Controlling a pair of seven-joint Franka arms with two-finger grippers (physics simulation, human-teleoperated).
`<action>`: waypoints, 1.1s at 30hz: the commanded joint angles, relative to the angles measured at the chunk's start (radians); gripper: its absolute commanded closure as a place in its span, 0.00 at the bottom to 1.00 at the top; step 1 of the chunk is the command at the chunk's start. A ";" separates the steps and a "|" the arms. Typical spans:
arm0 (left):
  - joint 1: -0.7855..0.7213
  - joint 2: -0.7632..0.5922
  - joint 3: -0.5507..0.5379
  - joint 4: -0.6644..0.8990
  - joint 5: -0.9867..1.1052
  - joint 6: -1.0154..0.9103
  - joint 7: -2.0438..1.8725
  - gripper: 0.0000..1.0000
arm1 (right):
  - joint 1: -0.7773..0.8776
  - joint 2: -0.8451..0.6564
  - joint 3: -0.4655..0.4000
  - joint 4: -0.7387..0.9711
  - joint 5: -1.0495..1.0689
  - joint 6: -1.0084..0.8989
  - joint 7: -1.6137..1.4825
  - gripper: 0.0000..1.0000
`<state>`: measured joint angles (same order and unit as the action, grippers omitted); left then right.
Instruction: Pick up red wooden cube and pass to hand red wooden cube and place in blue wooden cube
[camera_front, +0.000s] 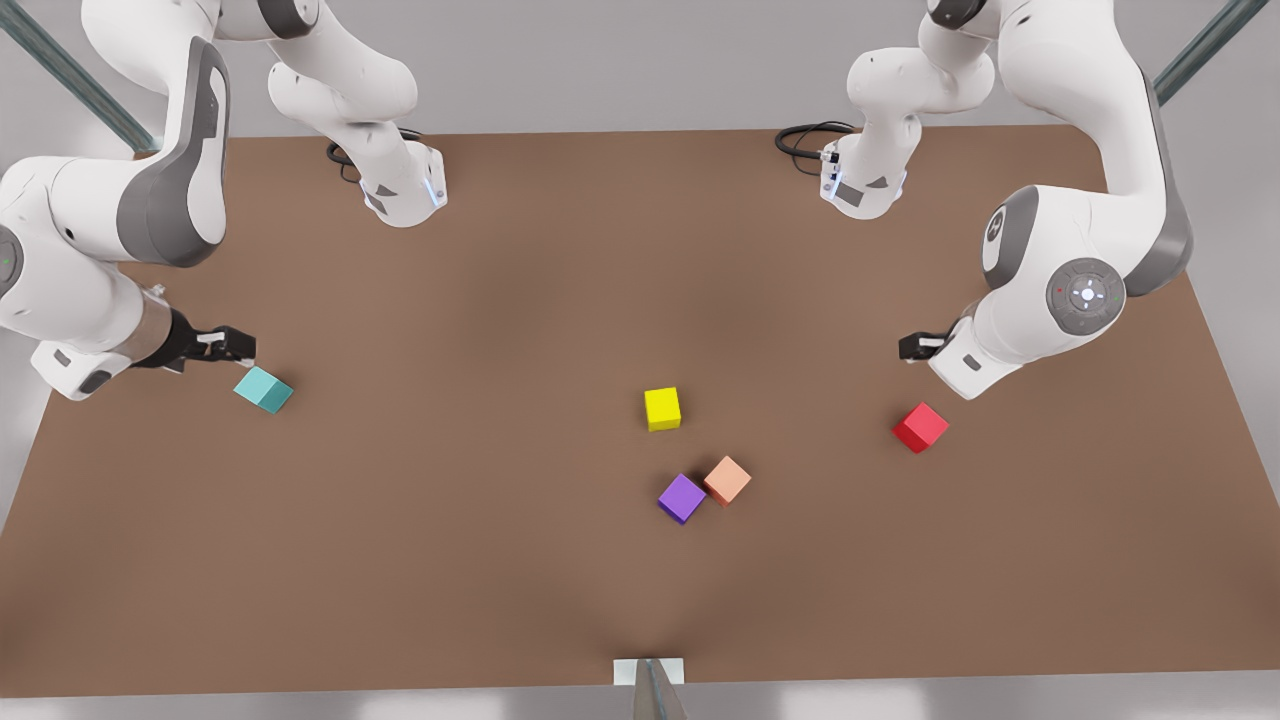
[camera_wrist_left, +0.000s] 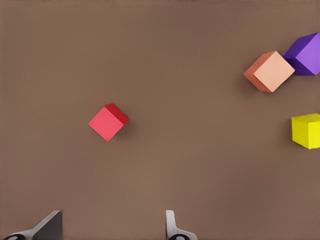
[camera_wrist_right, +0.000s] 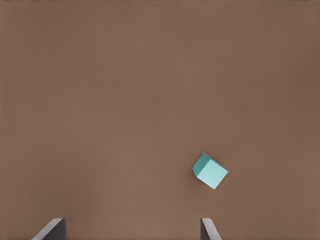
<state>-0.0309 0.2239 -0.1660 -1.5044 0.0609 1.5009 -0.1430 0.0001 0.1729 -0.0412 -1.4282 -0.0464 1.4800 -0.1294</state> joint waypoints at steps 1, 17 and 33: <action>0.000 0.000 0.000 -0.002 0.000 0.019 -0.018 0.00 | 0.000 -0.001 0.000 0.000 0.003 0.019 -0.044 0.00; -0.001 0.293 0.270 -0.309 -0.194 0.659 -0.379 0.00 | -0.002 0.004 -0.002 -0.003 0.003 0.020 -0.053 0.00; -0.014 0.301 0.276 -0.395 -0.223 0.776 -0.601 0.00 | -0.002 0.007 0.000 -0.012 0.002 0.025 -0.055 0.00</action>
<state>-0.0445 0.5246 0.1106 -1.8973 -0.1528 2.2124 -0.5237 -0.0013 0.1806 -0.0419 -1.4406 -0.0445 1.5045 -0.1735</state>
